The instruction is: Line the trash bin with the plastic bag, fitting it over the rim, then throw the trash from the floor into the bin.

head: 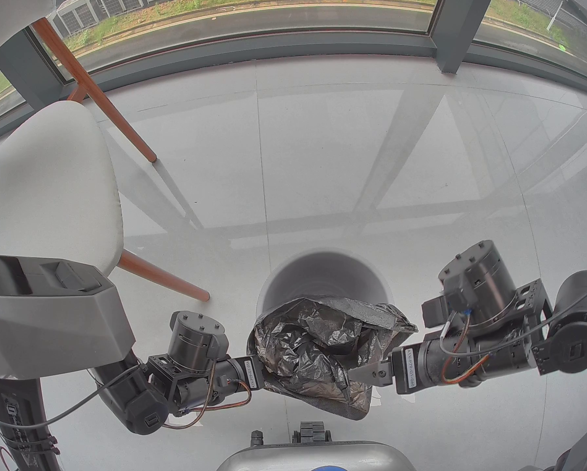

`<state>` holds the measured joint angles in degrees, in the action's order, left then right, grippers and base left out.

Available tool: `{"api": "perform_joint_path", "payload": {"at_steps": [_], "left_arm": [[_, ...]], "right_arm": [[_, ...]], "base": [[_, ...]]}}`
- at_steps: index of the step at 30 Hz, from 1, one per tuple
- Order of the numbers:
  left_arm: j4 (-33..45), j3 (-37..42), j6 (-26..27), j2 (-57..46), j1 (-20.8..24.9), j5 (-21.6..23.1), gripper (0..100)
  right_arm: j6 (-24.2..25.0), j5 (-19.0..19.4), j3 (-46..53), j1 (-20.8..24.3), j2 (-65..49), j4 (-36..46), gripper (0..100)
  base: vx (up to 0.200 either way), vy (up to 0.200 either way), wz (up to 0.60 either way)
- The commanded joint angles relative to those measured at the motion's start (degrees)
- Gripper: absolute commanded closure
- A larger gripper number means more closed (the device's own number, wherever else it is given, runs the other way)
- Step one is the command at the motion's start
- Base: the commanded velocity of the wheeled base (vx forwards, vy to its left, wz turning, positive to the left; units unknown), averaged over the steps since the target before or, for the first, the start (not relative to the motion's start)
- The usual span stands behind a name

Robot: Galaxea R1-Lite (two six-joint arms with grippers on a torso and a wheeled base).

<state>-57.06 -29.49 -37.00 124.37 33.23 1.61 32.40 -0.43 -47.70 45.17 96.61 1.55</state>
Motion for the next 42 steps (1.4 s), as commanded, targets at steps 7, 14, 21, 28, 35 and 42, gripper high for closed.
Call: {"api": "perform_joint_path", "payload": {"at_steps": [7, 14, 21, 28, 35, 42], "left_arm": [[0.9, -1.6, -0.3, -3.3, 0.9, 0.0, 100], [1.0, -2.7, -0.2, -3.3, 0.9, 0.1, 100], [0.9, -3.2, -0.2, -3.2, 0.6, 0.3, 100], [0.8, -3.3, -0.3, -3.1, 0.7, 0.5, 100], [0.7, -3.7, -0.3, -2.9, 0.7, 0.5, 100], [0.7, -3.5, -0.3, -2.8, 0.6, 0.5, 100]], "right_arm": [[-26.6, 3.7, -0.8, -8.2, 2.5, -13.5, 0], [-33.7, 7.5, -1.0, -8.5, 15.0, -34.8, 0], [-43.3, 7.6, -3.0, -9.7, 20.1, -38.5, 0], [-49.2, 7.8, -3.7, -10.9, 22.4, -42.6, 0], [-50.8, 7.8, -4.2, -11.2, 24.0, -42.7, 0], [-51.0, 8.2, -7.9, -11.8, 26.8, -42.7, 100]], "base": [[0.0, 0.0, 0.0], [0.0, 0.0, 0.0], [0.0, 0.0, 0.0], [0.0, 0.0, 0.0], [0.0, 0.0, 0.0], [0.0, 0.0, 0.0]]}}
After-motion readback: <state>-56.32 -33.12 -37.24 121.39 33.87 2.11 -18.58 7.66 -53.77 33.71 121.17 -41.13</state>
